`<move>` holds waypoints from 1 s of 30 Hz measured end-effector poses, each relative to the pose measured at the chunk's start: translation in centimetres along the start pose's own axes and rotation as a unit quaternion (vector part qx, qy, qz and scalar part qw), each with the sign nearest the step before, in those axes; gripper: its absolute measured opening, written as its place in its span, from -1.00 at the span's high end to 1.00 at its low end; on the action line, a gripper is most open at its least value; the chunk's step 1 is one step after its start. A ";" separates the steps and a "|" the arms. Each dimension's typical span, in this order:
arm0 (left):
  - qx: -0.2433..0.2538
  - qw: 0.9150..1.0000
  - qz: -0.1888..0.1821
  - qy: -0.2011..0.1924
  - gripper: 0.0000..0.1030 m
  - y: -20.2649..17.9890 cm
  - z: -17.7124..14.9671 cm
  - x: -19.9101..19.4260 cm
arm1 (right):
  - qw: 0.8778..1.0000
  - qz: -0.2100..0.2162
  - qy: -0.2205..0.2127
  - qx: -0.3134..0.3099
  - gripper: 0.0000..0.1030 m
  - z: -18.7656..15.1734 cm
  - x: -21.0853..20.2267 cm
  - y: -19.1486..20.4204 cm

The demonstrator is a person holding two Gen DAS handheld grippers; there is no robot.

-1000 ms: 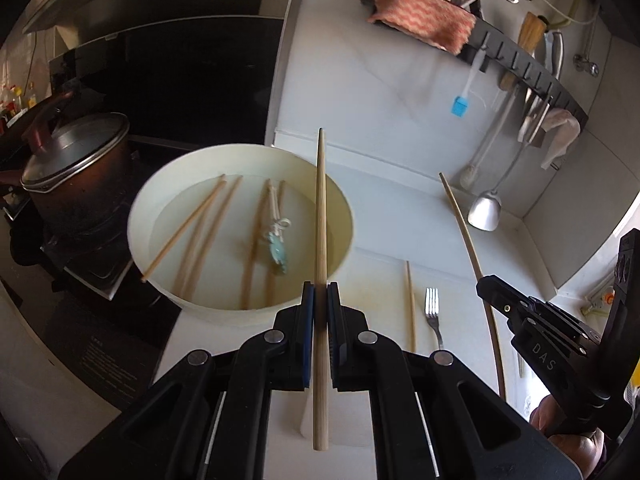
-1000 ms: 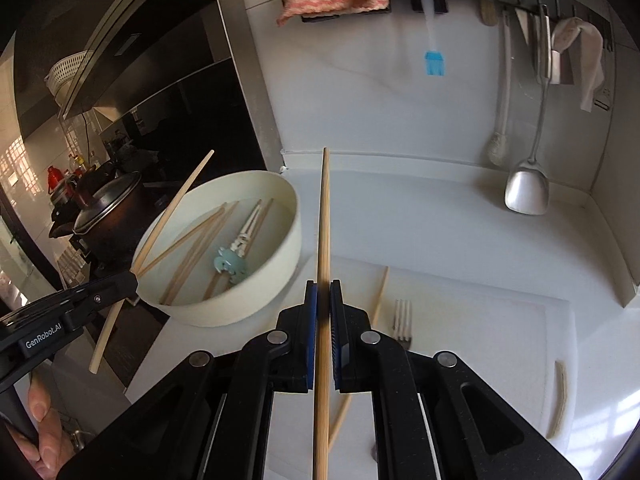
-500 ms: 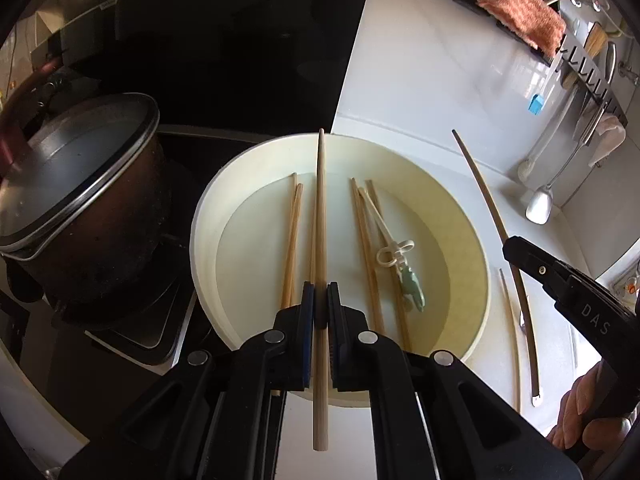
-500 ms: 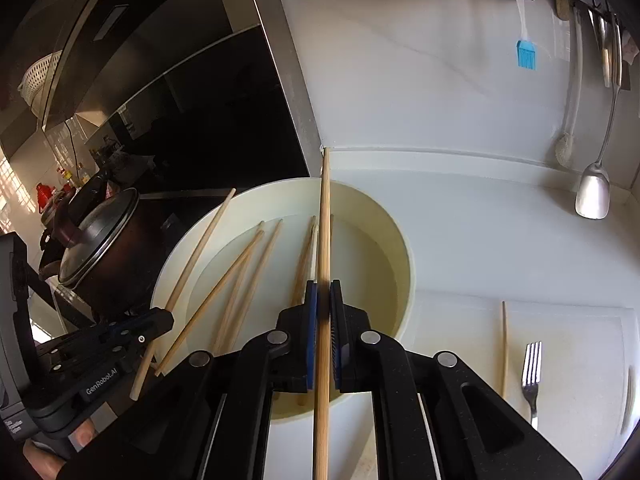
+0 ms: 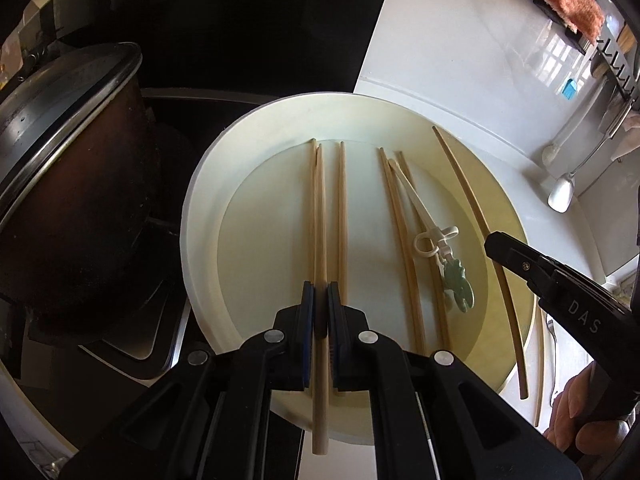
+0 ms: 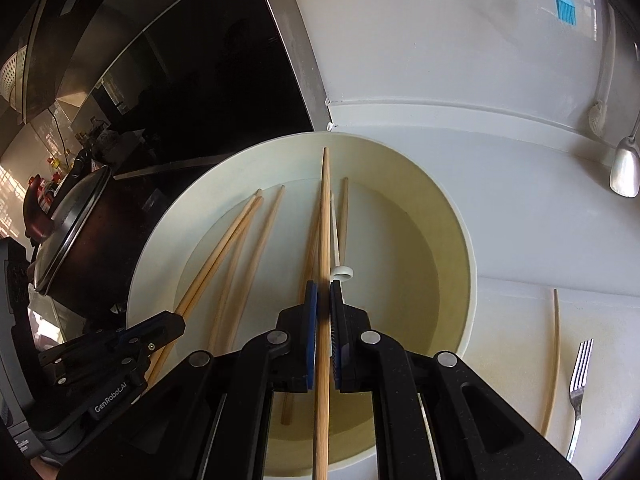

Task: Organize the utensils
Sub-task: 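Lift both held chopsticks and carry them over the white basin, then open both grippers to drop the chopsticks into the basin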

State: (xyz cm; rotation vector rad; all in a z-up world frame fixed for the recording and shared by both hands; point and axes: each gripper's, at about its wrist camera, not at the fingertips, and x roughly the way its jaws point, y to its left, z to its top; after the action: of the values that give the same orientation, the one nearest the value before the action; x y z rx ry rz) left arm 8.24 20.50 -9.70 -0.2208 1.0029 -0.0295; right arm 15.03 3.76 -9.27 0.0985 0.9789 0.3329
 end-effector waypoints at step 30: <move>-0.028 0.999 0.036 0.030 0.28 -0.4 2.7 3.1 | 0.999 0.003 0.036 -0.002 0.44 1.8 3.0 -0.4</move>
State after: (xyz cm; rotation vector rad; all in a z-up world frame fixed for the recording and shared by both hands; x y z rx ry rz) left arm 12.18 20.21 -10.84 -0.2359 1.0719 0.0579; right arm 18.10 4.50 -10.78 0.0860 1.0490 0.3458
